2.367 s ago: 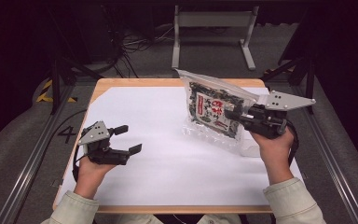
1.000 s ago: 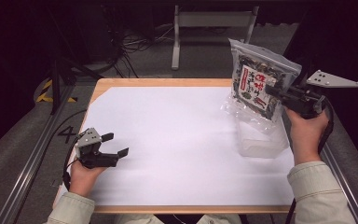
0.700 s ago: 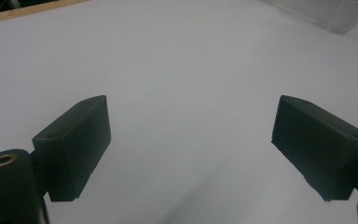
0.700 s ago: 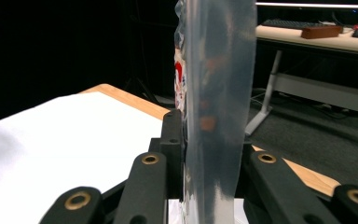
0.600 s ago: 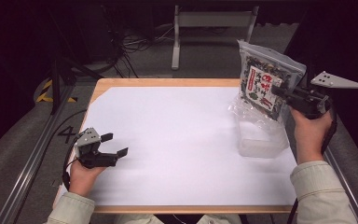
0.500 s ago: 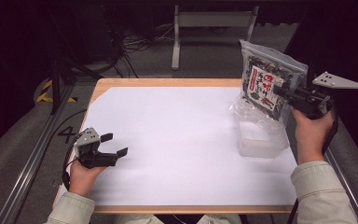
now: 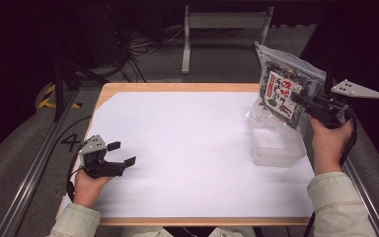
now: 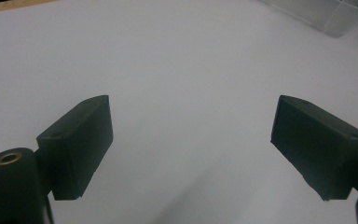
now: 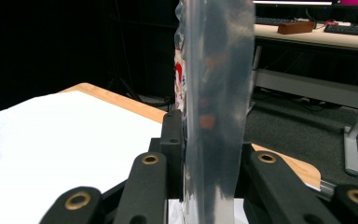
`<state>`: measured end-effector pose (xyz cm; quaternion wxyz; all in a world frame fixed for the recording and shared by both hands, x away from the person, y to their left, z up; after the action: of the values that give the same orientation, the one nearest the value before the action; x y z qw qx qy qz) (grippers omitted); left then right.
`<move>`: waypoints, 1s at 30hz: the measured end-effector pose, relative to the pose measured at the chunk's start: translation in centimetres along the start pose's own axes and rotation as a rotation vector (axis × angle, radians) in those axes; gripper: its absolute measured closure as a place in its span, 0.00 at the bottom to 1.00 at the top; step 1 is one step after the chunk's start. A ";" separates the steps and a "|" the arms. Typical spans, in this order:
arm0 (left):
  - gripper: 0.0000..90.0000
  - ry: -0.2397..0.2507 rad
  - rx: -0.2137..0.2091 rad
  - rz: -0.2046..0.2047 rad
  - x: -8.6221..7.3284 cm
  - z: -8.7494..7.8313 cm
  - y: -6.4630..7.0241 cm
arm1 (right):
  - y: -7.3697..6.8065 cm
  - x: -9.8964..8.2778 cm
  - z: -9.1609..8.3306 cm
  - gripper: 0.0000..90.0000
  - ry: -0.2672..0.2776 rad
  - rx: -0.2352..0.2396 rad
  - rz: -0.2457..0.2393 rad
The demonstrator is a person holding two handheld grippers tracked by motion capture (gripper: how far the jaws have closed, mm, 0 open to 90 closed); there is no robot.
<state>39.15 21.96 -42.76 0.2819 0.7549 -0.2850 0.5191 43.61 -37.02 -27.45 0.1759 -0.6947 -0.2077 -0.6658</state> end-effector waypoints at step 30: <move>0.19 -0.008 -0.024 -0.001 0.0 0.2 0.3 | 1.2 -4.1 -0.6 0.84 -0.025 -0.017 0.068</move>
<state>39.01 21.62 -42.79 0.2899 0.7536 -0.2919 0.5127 43.60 -38.54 -31.51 0.1900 -0.7113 -0.1806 -0.6523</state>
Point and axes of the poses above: each handheld gripper's, and its own axes: z roughly forward along the jaws, x roughly out of its top, y roughly to its right, the point moved 3 cm from there along z, roughly forward along the jaws, and after that the axes turned 12 degrees about y, right-handed, at the moved point
